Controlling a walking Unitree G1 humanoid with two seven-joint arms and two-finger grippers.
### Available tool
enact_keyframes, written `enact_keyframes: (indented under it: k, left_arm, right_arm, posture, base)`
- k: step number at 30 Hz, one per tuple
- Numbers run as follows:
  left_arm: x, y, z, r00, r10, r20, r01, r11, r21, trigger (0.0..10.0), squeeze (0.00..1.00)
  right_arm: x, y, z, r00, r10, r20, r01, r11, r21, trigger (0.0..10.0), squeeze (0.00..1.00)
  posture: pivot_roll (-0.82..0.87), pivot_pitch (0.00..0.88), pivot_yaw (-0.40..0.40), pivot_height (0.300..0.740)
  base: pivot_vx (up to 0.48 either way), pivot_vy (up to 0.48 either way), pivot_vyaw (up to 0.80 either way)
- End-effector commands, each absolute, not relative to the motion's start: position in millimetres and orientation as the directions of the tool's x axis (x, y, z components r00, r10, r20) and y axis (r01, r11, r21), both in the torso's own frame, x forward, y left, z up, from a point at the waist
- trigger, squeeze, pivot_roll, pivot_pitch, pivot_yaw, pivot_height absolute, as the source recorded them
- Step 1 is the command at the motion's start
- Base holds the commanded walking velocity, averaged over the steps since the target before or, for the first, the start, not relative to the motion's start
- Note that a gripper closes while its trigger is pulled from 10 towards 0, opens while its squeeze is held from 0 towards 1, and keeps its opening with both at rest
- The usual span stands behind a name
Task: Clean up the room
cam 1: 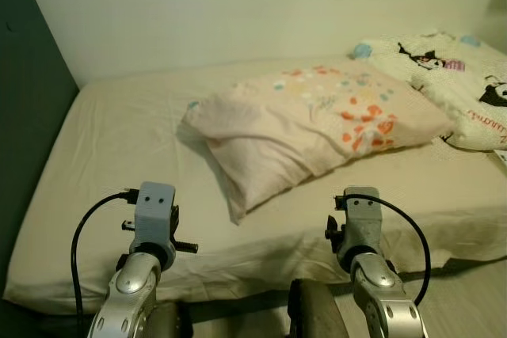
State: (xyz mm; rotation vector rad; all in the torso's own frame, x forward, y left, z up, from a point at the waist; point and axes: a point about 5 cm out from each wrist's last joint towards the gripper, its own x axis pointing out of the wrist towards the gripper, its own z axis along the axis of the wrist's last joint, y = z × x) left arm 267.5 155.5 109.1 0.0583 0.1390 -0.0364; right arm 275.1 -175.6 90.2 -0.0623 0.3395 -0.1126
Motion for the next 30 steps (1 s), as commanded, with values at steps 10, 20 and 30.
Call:
enact_keyframes:
  k: [10, 20, 30]
  left_arm:
    - [267, 158, 105, 0.985, -0.044, -0.165, 0.058, 0.995, 0.079, 10.0, 0.0]
    - [267, 162, 115, 0.986, -0.135, -0.102, 0.137, 0.99, 0.016, 10.0, 0.0]
    - [260, 171, 121, 0.989, -0.13, -0.063, 0.133, 0.991, 0.034, 10.0, 0.0]
  right_arm:
    - [274, -172, 89, 0.935, -0.108, -0.338, 0.085, 0.993, -0.081, 10.0, 0.0]
    - [303, -155, 105, 0.966, 0.002, -0.258, -0.028, 0.995, -0.097, 10.0, 0.0]
    - [340, -116, 120, 0.948, 0.252, -0.192, -0.235, 0.966, 0.107, 10.0, 1.0]
  posture:
    - [-0.05, 0.142, -0.002, 0.532]
    - [-0.05, 0.143, -0.003, 0.532]
    - [-0.03, 0.153, -0.017, 0.532]
  base:
    - [0.0, 0.0, 0.0]
    - [0.0, 0.0, 0.0]
    - [0.0, 0.0, 0.0]
